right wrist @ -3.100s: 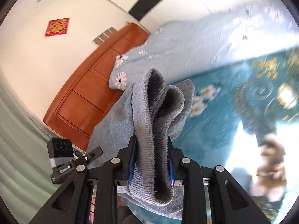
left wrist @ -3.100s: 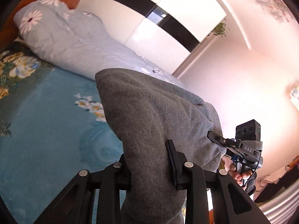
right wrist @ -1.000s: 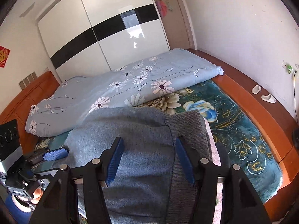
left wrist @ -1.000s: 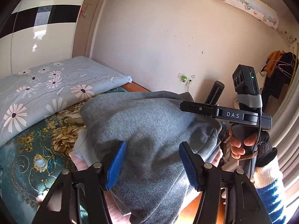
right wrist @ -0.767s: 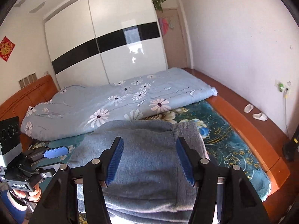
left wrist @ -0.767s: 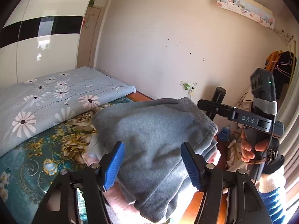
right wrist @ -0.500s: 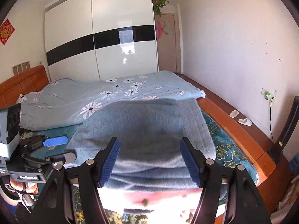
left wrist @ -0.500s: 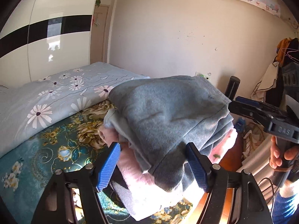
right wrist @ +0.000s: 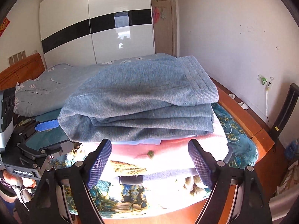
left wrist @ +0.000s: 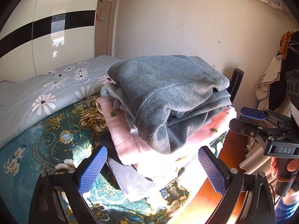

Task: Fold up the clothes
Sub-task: 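Open both tools and withdraw them from the stack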

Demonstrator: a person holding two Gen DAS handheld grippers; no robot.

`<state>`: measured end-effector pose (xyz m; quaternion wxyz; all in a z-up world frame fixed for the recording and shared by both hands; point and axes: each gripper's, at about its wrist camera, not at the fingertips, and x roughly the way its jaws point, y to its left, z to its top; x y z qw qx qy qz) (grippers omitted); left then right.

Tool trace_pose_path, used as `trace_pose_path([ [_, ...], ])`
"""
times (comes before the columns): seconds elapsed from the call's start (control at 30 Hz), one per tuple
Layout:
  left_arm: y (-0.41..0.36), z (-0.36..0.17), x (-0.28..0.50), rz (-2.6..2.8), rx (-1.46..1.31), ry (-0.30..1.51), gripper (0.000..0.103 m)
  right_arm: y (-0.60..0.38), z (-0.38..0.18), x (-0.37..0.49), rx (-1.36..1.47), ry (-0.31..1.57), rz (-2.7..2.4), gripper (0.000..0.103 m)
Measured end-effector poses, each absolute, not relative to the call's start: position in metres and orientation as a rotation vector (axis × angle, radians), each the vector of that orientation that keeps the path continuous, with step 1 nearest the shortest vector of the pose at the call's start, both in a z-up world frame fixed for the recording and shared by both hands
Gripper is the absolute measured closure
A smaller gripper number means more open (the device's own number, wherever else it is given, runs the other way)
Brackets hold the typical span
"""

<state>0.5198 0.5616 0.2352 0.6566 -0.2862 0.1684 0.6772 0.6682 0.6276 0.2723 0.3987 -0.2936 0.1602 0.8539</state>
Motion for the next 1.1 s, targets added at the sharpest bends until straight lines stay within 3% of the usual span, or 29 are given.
trace_pose_path([
  [0.4, 0.542, 0.227, 0.535, 1.651, -0.625, 0.462, 0.000, 0.596, 0.255, 0.666, -0.855, 0.333, 2.157, 0.000],
  [1.1, 0.506, 0.249, 0.532, 1.676, -0.589, 0.323, 0.000, 0.575, 0.264, 0.673, -0.841, 0.307, 2.193, 0.000],
])
